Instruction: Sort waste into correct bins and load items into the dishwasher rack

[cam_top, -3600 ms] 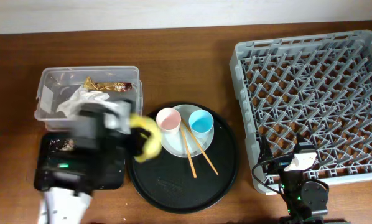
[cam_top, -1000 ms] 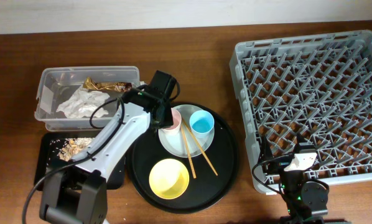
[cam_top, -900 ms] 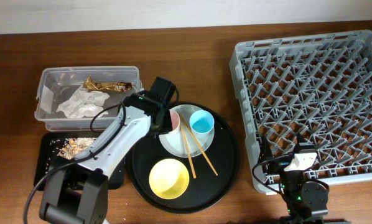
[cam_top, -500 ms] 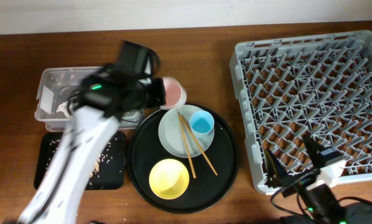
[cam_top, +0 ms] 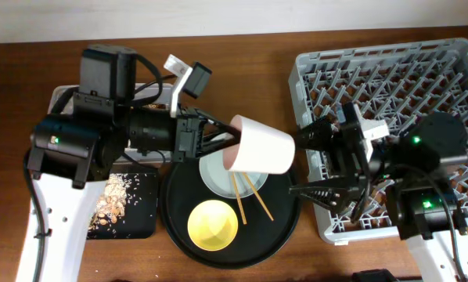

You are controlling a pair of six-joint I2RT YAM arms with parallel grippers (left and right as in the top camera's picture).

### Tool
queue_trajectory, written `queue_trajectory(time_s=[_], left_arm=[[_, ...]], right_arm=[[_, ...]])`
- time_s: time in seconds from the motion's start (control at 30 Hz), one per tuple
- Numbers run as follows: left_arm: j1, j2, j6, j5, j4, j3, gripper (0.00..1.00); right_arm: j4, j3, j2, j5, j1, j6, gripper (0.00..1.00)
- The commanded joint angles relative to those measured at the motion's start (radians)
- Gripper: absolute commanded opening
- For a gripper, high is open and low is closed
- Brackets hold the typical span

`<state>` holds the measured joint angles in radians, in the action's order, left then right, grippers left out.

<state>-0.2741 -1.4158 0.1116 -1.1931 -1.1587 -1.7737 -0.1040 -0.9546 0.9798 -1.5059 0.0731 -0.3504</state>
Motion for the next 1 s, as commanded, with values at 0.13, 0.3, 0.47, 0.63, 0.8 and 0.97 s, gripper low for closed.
queue_trajectory(time_s=[0.13, 0.3, 0.47, 0.63, 0.8, 0.97], left_arm=[[-0.079, -0.004, -0.024, 0.016, 0.006, -0.009, 0.00], [-0.079, -0.004, -0.024, 0.016, 0.006, -0.009, 0.00], [-0.079, -0.004, -0.024, 0.066, -0.002, -0.009, 0.00], [-0.079, -0.004, -0.023, 0.274, -0.051, -0.008, 0.27], [-0.078, -0.004, -0.002, 0.304, 0.039, -0.008, 0.00], [-0.079, -0.018, 0.045, 0.803, -0.101, 0.017, 0.00]], right_arm=[[-0.271, -0.013, -0.003, -0.016, 0.006, -0.320, 0.99], [-0.271, -0.013, 0.016, 0.043, 0.088, -0.309, 0.99], [-0.334, -0.013, 0.107, 0.102, 0.110, -0.283, 0.84], [-0.388, -0.013, 0.112, 0.114, 0.079, -0.283, 0.69], [-0.379, -0.012, 0.126, 0.038, 0.068, -0.283, 0.76], [-0.192, -0.012, 0.177, -0.010, -0.121, -0.283, 0.76]])
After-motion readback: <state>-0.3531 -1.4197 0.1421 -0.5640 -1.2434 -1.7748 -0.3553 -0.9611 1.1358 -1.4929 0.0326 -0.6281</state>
